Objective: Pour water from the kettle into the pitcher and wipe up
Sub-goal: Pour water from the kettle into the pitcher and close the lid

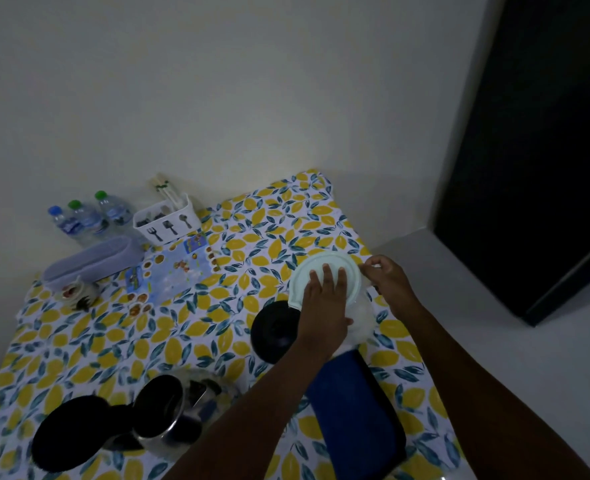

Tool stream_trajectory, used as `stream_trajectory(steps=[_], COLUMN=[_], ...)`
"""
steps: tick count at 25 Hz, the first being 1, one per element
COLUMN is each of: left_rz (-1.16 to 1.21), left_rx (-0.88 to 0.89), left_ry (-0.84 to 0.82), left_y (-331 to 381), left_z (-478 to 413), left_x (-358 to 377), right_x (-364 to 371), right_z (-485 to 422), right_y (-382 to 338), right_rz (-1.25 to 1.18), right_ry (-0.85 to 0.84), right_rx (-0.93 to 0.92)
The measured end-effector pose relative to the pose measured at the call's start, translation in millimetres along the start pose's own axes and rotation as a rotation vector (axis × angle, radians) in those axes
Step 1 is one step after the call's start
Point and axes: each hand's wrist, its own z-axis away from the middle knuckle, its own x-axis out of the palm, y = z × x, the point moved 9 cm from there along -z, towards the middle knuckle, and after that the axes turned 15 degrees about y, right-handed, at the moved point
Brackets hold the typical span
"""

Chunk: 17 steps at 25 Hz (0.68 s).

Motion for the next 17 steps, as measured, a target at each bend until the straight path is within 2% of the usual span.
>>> stream_trajectory(steps=[7, 10, 12, 15, 17], left_rz=[-0.011, 0.011, 0.024, 0.039, 0.085], left_rx=[0.122, 0.121, 0.108, 0.14, 0.152], left_ry=[0.076, 0.111, 0.126, 0.122, 0.165], left_y=[10, 18, 19, 19, 17], left_z=[-13, -9, -9, -4, 9], left_x=[7, 11, 9, 5, -3], right_x=[-10, -21, -25, -41, -55], right_z=[-30, -28, -21, 6, 42], right_y=[17, 19, 16, 15, 10], right_rz=[0.064, 0.118, 0.133, 0.116, 0.092], right_ry=[-0.079, -0.084, -0.025, 0.177, 0.304], right_rx=[-0.048, -0.073, -0.083, -0.093, -0.197])
